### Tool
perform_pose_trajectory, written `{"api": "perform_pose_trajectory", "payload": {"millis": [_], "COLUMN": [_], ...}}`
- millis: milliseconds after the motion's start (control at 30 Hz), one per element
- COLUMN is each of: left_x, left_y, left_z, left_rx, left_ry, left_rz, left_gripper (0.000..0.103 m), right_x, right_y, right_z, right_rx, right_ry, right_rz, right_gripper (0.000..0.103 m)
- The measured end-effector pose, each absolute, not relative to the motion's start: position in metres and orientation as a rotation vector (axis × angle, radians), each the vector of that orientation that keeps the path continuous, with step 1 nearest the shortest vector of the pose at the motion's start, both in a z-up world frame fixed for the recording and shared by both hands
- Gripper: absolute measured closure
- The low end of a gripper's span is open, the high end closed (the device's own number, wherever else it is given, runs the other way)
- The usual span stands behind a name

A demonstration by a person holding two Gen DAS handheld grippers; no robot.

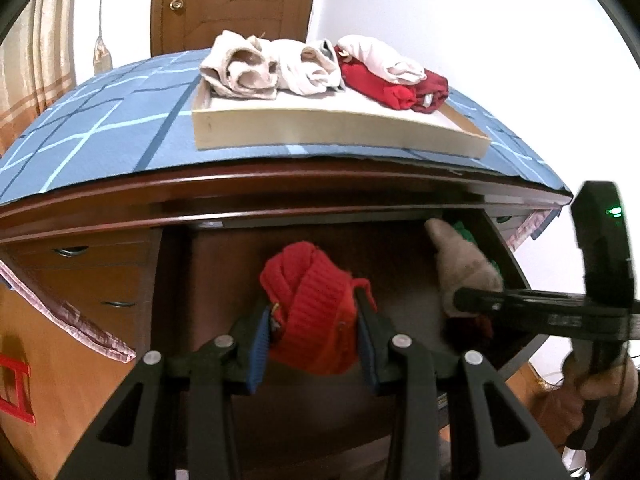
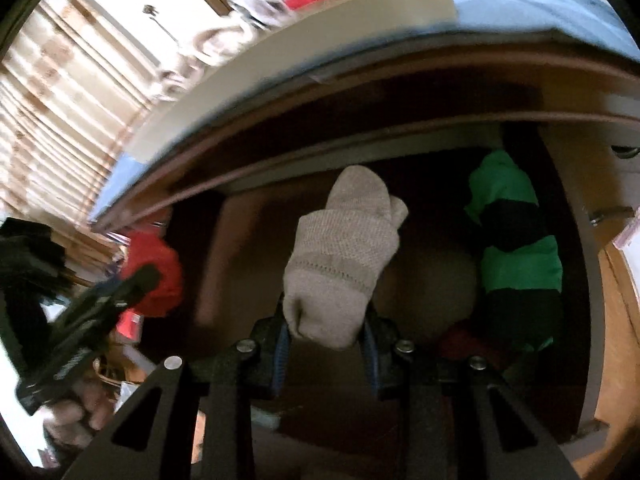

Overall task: Take underwear out of drawer
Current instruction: 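Grasp the beige sock with the right tool while the left tool holds the red sock, then lift both held socks up out of the drawer toward the tray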

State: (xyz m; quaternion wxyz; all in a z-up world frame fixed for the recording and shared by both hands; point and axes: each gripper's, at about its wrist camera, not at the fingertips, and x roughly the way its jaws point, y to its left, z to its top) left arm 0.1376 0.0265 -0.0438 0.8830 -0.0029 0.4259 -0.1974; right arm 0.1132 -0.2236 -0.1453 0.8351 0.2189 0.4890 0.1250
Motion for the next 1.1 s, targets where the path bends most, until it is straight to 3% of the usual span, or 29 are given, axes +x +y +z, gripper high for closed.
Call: {"api": "perform_pose_trajectory", "payload": {"millis": [367,1100], "left_x": [0.128,0.168], "left_y": [0.035,0.031], "left_z": [-0.002,0.072], "left_rx": [0.019,0.094], "left_ry": [0.766,0.557], "left_rz": [-0.399,-0.375], "left_gripper": [0.067,0.067], "right_x": [0.097,0.135], "right_y": [-0.21,-0.165], "right_z": [-0.07,-0.004], "right_rx": [0.406,0.31], "right_ry": [0.862,0.674], "right_rz": [0.364,0.438], "right_gripper": [0.069,0.069]}}
